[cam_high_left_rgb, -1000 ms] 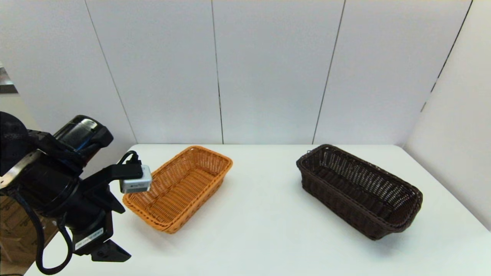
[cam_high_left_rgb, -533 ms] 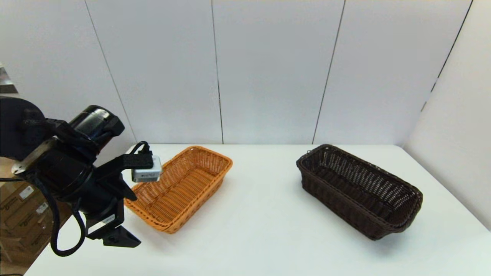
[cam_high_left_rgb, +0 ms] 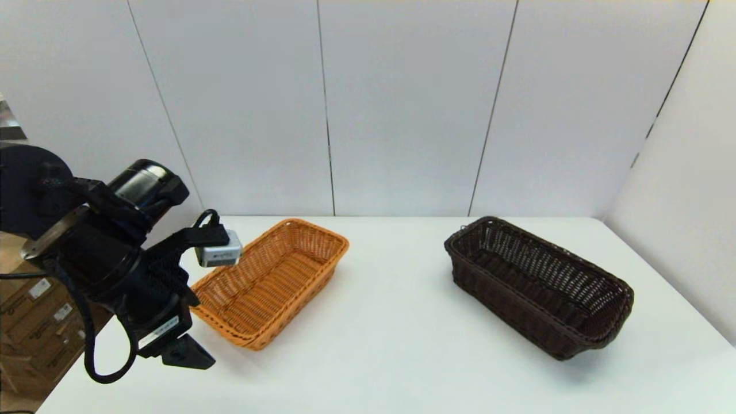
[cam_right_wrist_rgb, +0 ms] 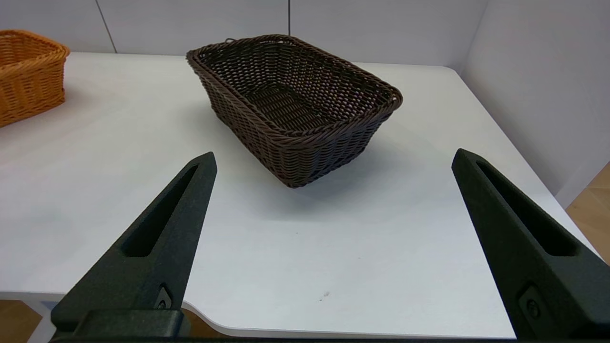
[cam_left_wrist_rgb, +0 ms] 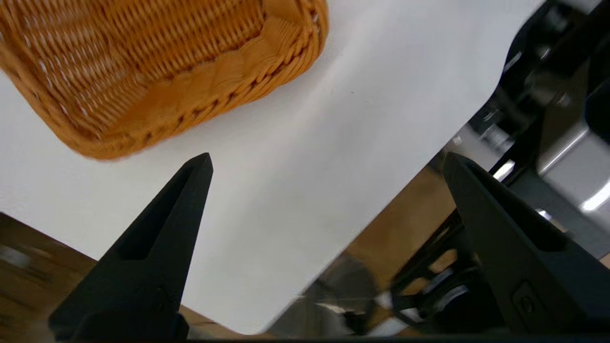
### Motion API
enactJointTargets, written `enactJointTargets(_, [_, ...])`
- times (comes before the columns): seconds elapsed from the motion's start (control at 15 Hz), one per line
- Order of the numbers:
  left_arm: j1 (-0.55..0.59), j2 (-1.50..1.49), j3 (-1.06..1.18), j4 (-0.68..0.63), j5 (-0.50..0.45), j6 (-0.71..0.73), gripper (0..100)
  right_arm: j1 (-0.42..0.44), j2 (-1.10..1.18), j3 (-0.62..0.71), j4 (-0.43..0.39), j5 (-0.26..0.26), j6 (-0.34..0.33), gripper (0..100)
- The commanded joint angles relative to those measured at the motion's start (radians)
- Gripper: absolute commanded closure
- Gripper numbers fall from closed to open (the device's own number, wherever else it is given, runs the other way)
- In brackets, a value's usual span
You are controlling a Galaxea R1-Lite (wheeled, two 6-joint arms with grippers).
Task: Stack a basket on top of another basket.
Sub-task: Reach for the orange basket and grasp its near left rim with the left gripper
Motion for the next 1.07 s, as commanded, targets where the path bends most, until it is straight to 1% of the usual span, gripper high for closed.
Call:
enactJointTargets(0.07, [0.001, -0.007, 0.024, 0.006, 0.001, -0.225, 0, 0.000, 0.001, 0.000, 0.000, 0.001, 0.000, 0])
enactJointTargets(0.2, [-0.013, 0.019, -0.011, 0.006, 0.014, -0.524, 0, 0.000, 0.001, 0.000, 0.000, 0.001, 0.000, 0])
enactJointTargets(0.27, [-0.050, 0.018, -0.008, 0.006, 0.042, -0.673, 0, 0.000, 0.001, 0.000, 0.000, 0.001, 0.000, 0])
enactJointTargets(0.33, [-0.079, 0.018, 0.004, 0.000, 0.087, -0.804, 0, 0.000, 0.001, 0.000, 0.000, 0.001, 0.000, 0])
enactJointTargets(0.4, [-0.094, 0.019, 0.013, 0.000, 0.126, -0.905, 0, 0.000, 0.001, 0.000, 0.000, 0.001, 0.000, 0])
enactJointTargets(0.47, [-0.104, 0.018, 0.023, -0.003, 0.146, -1.009, 0, 0.000, 0.001, 0.000, 0.000, 0.001, 0.000, 0])
enactJointTargets(0.53, [-0.119, 0.003, 0.024, -0.009, 0.152, -1.187, 0, 0.000, 0.001, 0.000, 0.000, 0.001, 0.000, 0])
enactJointTargets(0.67, [-0.128, -0.011, 0.033, -0.011, 0.202, -1.423, 0, 0.000, 0.001, 0.000, 0.000, 0.001, 0.000, 0])
enactJointTargets(0.73, [-0.128, -0.008, 0.050, -0.011, 0.231, -1.514, 0, 0.000, 0.001, 0.000, 0.000, 0.001, 0.000, 0])
enactJointTargets(0.87, [-0.108, 0.021, 0.072, -0.026, 0.240, -1.667, 0, 0.000, 0.001, 0.000, 0.000, 0.001, -0.002, 0])
enactJointTargets(0.93, [-0.081, 0.027, 0.078, -0.046, 0.240, -1.718, 0, 0.000, 0.001, 0.000, 0.000, 0.001, -0.002, 0])
enactJointTargets(1.07, [-0.029, 0.029, 0.108, -0.094, 0.241, -1.742, 0, 0.000, 0.001, 0.000, 0.000, 0.001, 0.000, 0])
